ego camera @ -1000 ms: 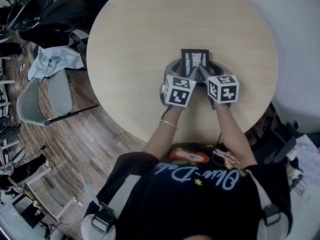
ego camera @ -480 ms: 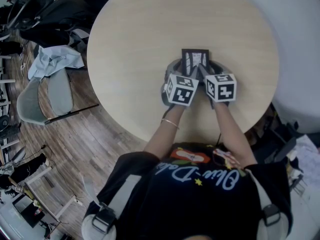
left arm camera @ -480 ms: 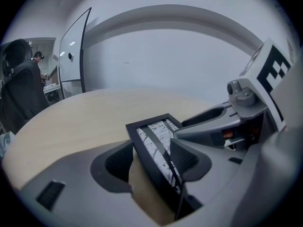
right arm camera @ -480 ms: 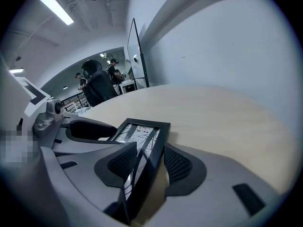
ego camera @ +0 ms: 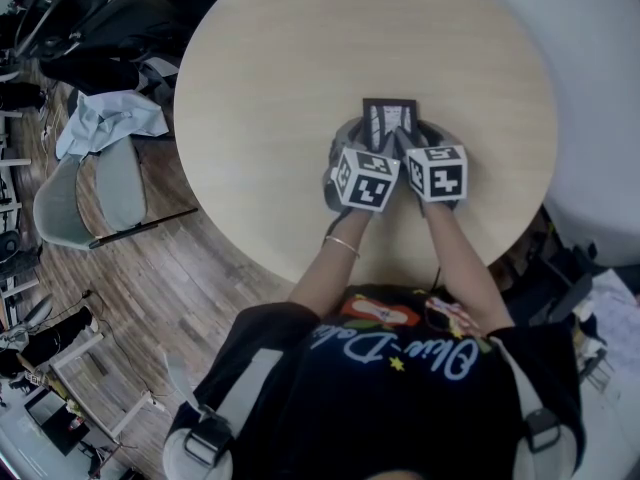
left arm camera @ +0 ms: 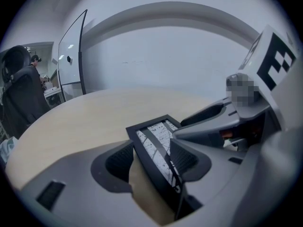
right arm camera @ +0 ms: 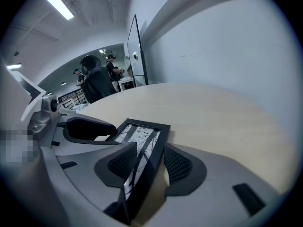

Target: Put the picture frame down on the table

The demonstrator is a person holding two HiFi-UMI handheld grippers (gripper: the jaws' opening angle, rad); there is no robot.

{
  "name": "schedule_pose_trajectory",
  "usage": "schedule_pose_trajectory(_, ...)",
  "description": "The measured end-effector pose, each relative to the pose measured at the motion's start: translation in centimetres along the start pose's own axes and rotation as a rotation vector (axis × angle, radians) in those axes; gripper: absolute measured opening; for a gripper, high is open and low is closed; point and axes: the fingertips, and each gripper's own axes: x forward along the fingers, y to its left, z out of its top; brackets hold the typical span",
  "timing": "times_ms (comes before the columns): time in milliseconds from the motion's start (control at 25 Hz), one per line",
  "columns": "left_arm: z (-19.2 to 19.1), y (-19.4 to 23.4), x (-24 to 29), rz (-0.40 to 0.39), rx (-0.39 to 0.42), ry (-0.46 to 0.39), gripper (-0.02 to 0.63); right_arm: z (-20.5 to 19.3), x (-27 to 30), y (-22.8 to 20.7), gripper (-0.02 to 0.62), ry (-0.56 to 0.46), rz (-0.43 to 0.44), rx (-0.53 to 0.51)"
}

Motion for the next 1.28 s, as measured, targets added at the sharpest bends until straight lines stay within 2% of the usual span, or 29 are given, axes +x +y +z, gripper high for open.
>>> schedule_pose_trajectory(440, 0.2, -0.2, 0.0, -0.055, -0.026, -0.016, 0.227, 0.1, -0.4, -0.2, 0.153, -0.028, 0.018, 0.020)
schedule_pose_trajectory(760, 0.1, -0.1, -0.3, -0.073, -0.005, 0.000, 0.227, 0.5, -0.8, -0.6, 0.153, -0.043, -0.004, -0.033)
schedule_pose_trajectory(1160, 1.7, -0.4, -2.2, -0.086, 0.037, -0.093, 0.225, 1.3, -2.3, -0.1, 0.152, -0.106, 0.018, -0.077)
schedule_pose_trajectory(1280, 2.8, -0.9, -3.2, -0.094, 0.060, -0.146, 0.221, 2.1, -3.1, 0.3, 0.068, -0.149, 0.026, -0.094)
